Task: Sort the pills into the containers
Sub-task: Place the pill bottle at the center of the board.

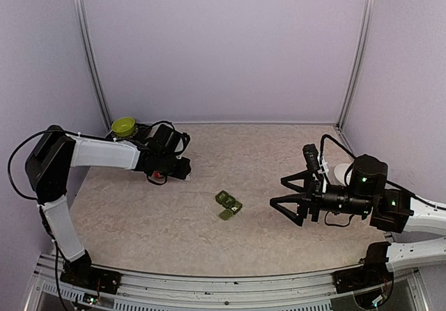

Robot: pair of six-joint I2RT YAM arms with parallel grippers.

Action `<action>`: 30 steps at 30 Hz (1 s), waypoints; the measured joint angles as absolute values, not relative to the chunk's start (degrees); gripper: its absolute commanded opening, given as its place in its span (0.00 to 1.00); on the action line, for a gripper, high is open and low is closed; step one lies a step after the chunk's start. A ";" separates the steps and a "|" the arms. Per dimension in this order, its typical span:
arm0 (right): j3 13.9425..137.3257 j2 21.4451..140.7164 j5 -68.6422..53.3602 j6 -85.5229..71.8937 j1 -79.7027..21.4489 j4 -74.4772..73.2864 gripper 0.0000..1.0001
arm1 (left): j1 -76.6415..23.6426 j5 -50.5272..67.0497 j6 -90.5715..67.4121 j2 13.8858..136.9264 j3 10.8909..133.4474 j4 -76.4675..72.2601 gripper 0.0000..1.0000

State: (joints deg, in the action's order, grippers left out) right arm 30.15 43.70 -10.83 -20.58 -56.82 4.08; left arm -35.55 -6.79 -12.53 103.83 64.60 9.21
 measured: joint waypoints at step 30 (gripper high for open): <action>29.87 44.86 -9.76 -20.51 -56.47 3.73 1.00 | -36.18 -14.74 -12.43 107.42 66.94 8.43 0.99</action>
State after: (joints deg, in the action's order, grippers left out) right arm 29.87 44.86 -9.76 -20.51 -56.47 3.73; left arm -36.18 -14.74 -12.43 107.42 66.94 8.43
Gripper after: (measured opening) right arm 0.995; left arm 0.985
